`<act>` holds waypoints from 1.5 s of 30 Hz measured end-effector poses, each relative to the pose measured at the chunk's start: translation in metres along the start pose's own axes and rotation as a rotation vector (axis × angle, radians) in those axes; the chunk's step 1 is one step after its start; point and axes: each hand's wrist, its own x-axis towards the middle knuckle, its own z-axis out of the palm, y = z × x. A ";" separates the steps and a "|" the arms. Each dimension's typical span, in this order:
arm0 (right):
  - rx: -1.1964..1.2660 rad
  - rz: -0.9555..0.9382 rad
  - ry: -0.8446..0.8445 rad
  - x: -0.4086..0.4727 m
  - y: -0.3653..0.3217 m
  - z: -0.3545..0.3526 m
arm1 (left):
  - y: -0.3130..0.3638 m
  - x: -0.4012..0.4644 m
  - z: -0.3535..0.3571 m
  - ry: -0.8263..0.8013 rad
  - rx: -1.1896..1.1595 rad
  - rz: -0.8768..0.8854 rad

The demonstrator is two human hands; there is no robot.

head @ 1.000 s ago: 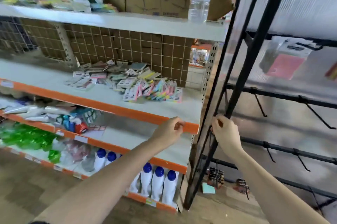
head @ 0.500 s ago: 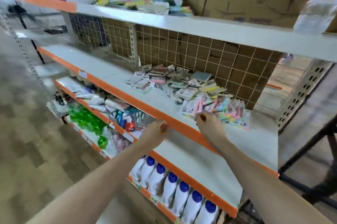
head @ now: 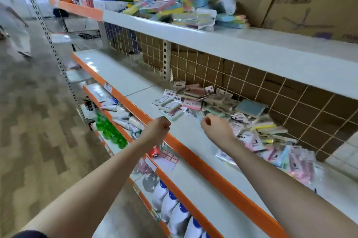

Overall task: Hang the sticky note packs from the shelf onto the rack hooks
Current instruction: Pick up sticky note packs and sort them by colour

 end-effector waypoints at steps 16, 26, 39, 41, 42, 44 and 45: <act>-0.137 0.032 0.184 0.129 -0.044 0.066 | -0.061 0.158 -0.004 -0.060 0.104 0.111; -0.272 0.140 0.077 0.171 -0.087 0.137 | -0.093 0.234 -0.002 -0.205 0.186 0.264; -0.494 0.235 0.066 0.165 -0.105 0.190 | -0.119 0.251 0.000 -0.089 0.394 0.491; -0.520 0.258 0.083 0.164 -0.108 0.191 | -0.126 0.249 -0.002 -0.070 0.360 0.528; -0.534 0.274 0.084 0.164 -0.111 0.191 | -0.128 0.248 -0.003 -0.062 0.318 0.527; -0.578 0.312 0.093 0.164 -0.118 0.194 | -0.129 0.247 -0.004 -0.051 0.242 0.510; -0.615 0.332 0.107 0.163 -0.122 0.195 | -0.129 0.246 -0.004 -0.046 0.218 0.503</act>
